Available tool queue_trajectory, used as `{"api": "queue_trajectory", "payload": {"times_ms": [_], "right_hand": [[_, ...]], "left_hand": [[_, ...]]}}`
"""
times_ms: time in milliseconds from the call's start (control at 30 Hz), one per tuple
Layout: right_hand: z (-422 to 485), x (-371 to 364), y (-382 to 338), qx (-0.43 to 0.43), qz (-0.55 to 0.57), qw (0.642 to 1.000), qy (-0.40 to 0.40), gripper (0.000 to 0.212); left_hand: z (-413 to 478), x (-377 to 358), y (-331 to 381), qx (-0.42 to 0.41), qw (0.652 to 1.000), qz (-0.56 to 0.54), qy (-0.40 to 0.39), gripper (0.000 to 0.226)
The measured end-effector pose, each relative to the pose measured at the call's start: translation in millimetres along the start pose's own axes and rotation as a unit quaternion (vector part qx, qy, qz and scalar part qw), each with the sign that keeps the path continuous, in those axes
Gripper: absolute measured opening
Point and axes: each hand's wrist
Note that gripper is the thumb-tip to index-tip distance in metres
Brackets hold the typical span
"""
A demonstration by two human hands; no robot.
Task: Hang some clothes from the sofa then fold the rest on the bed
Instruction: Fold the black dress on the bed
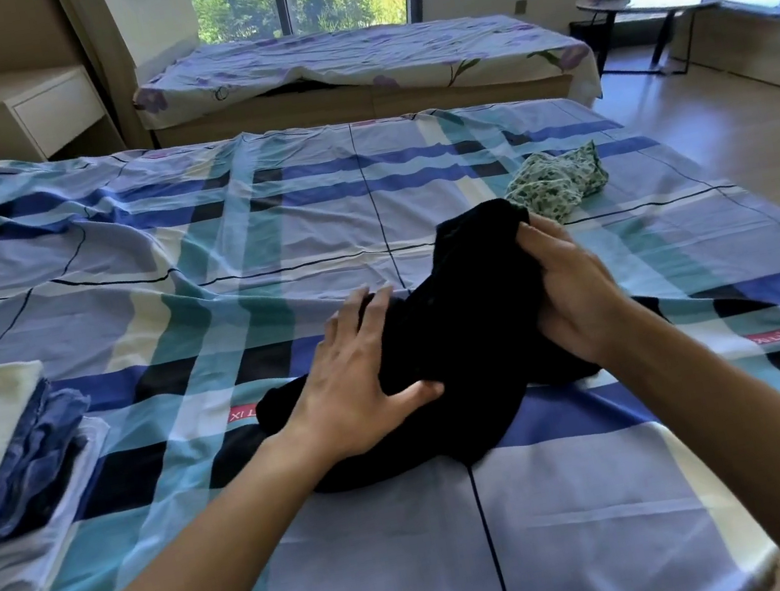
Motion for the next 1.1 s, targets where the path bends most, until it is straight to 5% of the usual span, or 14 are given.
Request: {"api": "queue_trajectory", "payload": {"times_ms": [167,300,433,600,800,867,967,1100], "right_hand": [[-1,-2,1,-0.026,0.028,0.999,-0.012,0.017],[8,9,-6,-0.025,0.004,0.997,0.071,0.025],[15,26,-7,-0.071,0.030,0.989,0.128,0.016],[14,30,5,-0.142,-0.003,0.990,0.026,0.028],[-4,7,16,-0.182,-0.161,0.968,-0.054,0.035],[-5,0,13,-0.130,-0.209,0.969,0.019,0.009],[4,7,-2,-0.048,-0.143,0.974,0.168,0.011],[16,39,-19,0.044,-0.079,0.954,0.285,0.009]], "left_hand": [[10,1,9,-0.082,0.986,-0.125,0.074,0.020],[15,22,6,0.008,0.961,-0.235,0.145,0.025],[16,50,11,0.100,0.880,-0.440,0.147,0.041],[2,57,19,0.106,0.843,-0.518,0.097,0.042],[-4,55,25,0.058,0.848,-0.527,0.011,0.053],[-7,60,23,0.033,0.868,-0.496,-0.023,0.045],[-7,68,5,-0.024,0.983,-0.183,-0.018,0.039],[0,58,-20,0.038,0.998,0.038,0.022,0.026]]}}
Point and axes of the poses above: each hand's wrist, its own z-axis towards the middle knuckle, its own x-axis out of the back of the hand, y = z × x, and after that the axes turned 5 degrees about x, right-handed
